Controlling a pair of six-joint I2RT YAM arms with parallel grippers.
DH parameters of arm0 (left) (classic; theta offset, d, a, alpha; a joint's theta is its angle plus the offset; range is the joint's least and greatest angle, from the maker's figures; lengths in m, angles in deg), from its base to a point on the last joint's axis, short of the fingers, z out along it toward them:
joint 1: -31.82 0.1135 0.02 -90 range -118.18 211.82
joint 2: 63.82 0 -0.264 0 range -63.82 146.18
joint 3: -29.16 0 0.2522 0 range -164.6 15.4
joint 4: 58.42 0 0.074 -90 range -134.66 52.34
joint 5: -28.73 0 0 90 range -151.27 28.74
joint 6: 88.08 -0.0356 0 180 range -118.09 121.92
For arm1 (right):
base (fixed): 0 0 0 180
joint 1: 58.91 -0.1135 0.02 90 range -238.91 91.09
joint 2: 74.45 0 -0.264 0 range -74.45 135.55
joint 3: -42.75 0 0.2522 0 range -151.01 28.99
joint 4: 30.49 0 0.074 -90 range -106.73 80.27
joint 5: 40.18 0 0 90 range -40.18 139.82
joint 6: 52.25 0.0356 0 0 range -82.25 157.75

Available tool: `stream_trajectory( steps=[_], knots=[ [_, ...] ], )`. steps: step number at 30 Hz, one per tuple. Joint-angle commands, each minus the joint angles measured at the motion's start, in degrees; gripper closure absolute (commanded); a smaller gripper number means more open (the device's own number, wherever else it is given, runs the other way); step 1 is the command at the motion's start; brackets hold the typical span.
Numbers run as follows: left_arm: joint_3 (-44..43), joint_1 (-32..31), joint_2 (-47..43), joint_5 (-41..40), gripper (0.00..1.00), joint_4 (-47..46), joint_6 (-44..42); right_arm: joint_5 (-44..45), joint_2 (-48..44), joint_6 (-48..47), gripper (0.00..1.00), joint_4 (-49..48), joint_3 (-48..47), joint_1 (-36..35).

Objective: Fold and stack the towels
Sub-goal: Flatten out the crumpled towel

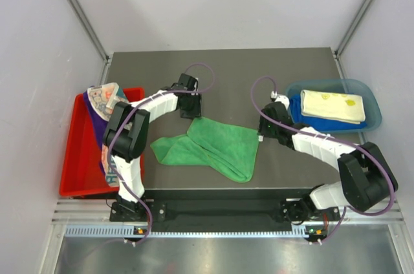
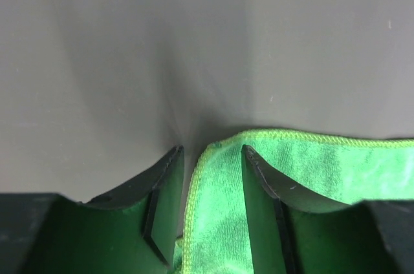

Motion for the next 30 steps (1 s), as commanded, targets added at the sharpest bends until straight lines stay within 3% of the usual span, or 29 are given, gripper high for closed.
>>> stream_trajectory(
  steps=[1,7,14,21,26,30],
  knots=[
    [-2.8,0.4,2.2,0.9,0.54,1.5,-2.5,-0.6,0.6,0.5,0.52,-2.3,0.6,-0.7],
    [-3.2,0.4,4.3,2.1,0.54,2.0,-2.1,-0.3,3.7,1.4,0.52,-2.8,-0.2,-3.1],
    [-0.5,0.4,4.0,2.0,0.63,1.1,-1.4,1.0,8.0,2.5,0.52,-3.4,-0.2,-5.5],
    [1.5,0.4,3.8,4.1,0.88,-0.7,-0.6,1.2,10.6,2.1,0.71,-3.8,-1.4,-5.7],
    [1.4,0.4,2.1,3.6,0.91,-0.3,-0.2,1.8,10.9,1.8,0.85,-3.3,-2.1,-5.7],
    [1.1,0.4,-0.5,0.6,0.98,0.0,-0.1,1.8,10.8,1.4,0.99,-3.1,-2.6,-5.7]
  ],
)
